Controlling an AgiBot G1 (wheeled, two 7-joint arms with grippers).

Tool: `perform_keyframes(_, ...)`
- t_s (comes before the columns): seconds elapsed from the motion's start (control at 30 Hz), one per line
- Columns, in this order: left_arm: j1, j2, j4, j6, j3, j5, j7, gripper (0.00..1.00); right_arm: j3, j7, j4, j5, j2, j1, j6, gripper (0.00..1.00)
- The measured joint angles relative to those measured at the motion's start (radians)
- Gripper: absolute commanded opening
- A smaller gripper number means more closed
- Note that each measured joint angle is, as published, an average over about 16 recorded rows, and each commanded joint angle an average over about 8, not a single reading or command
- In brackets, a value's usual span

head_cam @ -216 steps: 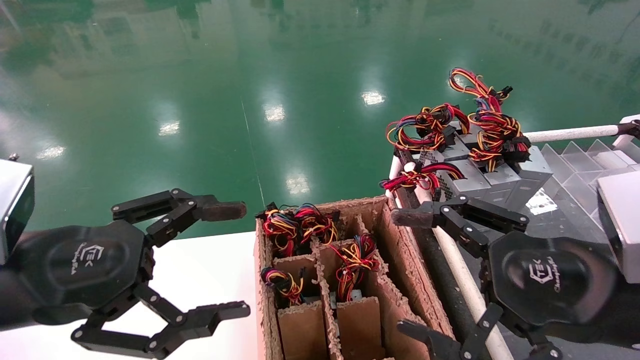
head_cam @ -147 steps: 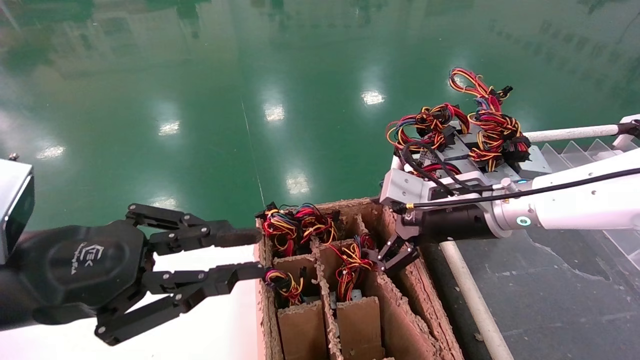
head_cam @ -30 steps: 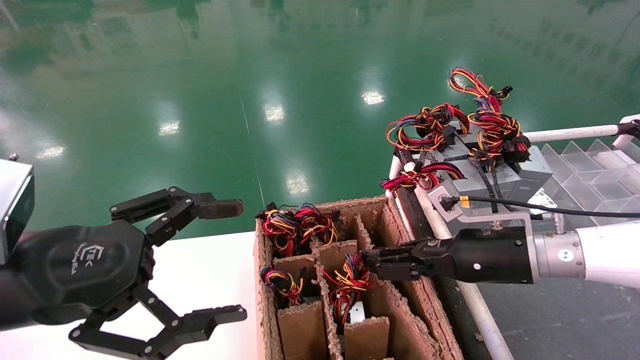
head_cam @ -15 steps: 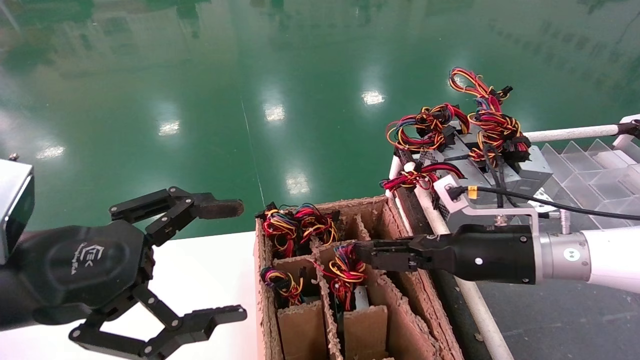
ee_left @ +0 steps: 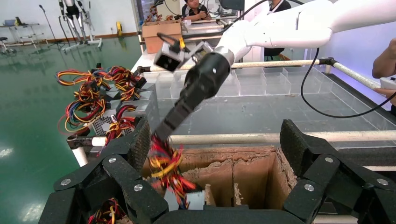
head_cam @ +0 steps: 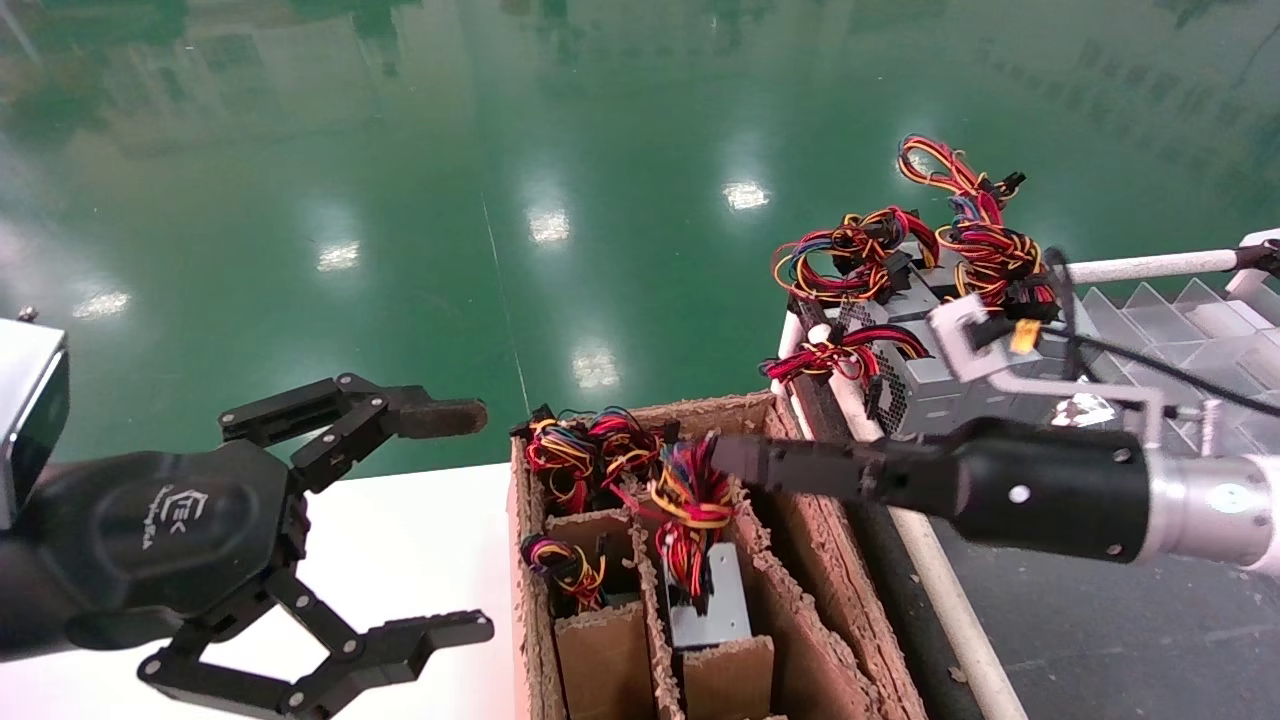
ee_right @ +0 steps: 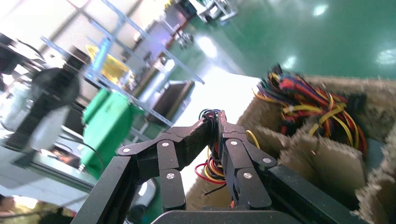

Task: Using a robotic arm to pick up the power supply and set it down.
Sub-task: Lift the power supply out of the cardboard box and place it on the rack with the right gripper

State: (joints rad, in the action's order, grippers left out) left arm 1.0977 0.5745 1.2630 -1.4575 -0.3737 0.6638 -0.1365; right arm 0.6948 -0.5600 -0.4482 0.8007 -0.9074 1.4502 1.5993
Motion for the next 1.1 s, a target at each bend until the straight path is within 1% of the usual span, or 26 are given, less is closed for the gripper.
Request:
perform_keyframes(0.3, 0.000, 0.000, 0.000, 0.000, 0.000, 0.000, 0.000, 1.00, 0.021, -0.077, -0.041, -0.151, 0.061, 0.015, -0.003, 0.00)
perform_keyframes(0.63, 0.000, 0.000, 0.000, 0.000, 0.000, 0.000, 0.000, 1.00, 0.035, -0.137, -0.064, -0.276, 0.133, 0.063, -0.004, 0.00)
perform_keyframes(0.9, 0.000, 0.000, 0.000, 0.000, 0.000, 0.000, 0.000, 1.00, 0.037, -0.169, -0.073, -0.359, 0.227, 0.102, -0.004, 0.00)
perform_keyframes(1.1, 0.000, 0.000, 0.000, 0.000, 0.000, 0.000, 0.000, 1.00, 0.041, -0.181, -0.076, -0.411, 0.314, 0.105, -0.003, 0.00)
